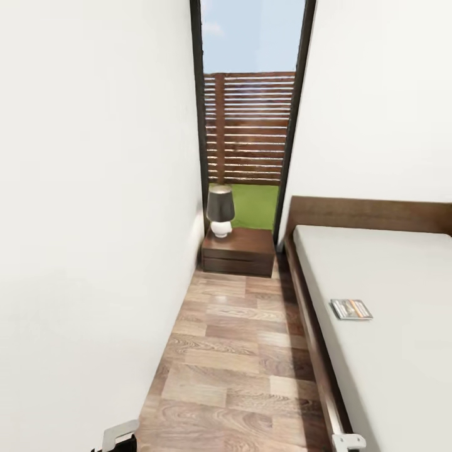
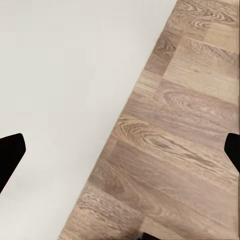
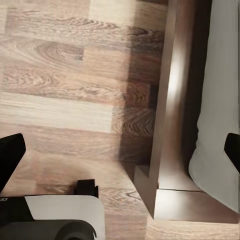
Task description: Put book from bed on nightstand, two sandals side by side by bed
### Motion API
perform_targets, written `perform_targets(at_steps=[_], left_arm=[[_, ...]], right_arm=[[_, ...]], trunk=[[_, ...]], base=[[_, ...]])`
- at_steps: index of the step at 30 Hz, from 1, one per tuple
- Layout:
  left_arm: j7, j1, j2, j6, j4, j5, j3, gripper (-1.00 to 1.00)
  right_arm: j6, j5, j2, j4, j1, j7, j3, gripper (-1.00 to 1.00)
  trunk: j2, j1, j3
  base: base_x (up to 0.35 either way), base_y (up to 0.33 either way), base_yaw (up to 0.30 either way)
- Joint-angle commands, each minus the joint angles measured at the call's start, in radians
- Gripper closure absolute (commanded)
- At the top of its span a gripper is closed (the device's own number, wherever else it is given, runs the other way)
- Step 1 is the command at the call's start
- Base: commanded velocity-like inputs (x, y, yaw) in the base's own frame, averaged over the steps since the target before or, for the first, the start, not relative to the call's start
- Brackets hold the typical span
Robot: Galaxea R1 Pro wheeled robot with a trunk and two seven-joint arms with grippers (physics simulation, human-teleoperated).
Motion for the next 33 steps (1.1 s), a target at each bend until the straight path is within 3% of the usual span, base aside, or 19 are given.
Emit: perform_targets(at_steps=[1,16,33], left_arm=[[0.005,-0.001,0.001,-0.002,-0.001,0.007,-0.008,-1.0],[0.005,-0.001,0.001,-0.002,-0.001,0.008,-0.008,-1.0],[0.005,-0.001,0.001,-0.002,-0.001,0.007,-0.009,-1.0]], right_arm=[[-0.004,0.011,0.0,0.001,-0.001,-0.002,-0.008,-1.0],[-0.004,0.011,0.0,0.002,-0.001,-0.002,-0.008,-1.0],[-0.004,0.011,0.0,0.001,-0.001,-0.002,-0.008,-1.0]], trunk=[[-0.002,0.001,-0.002],[-0.002,0.001,-0.002],[-0.002,0.001,-0.002]], base=[[0.31,0.001,-0.112],[0.313,0.0,-0.046],[0.314,0.0,-0.171]])
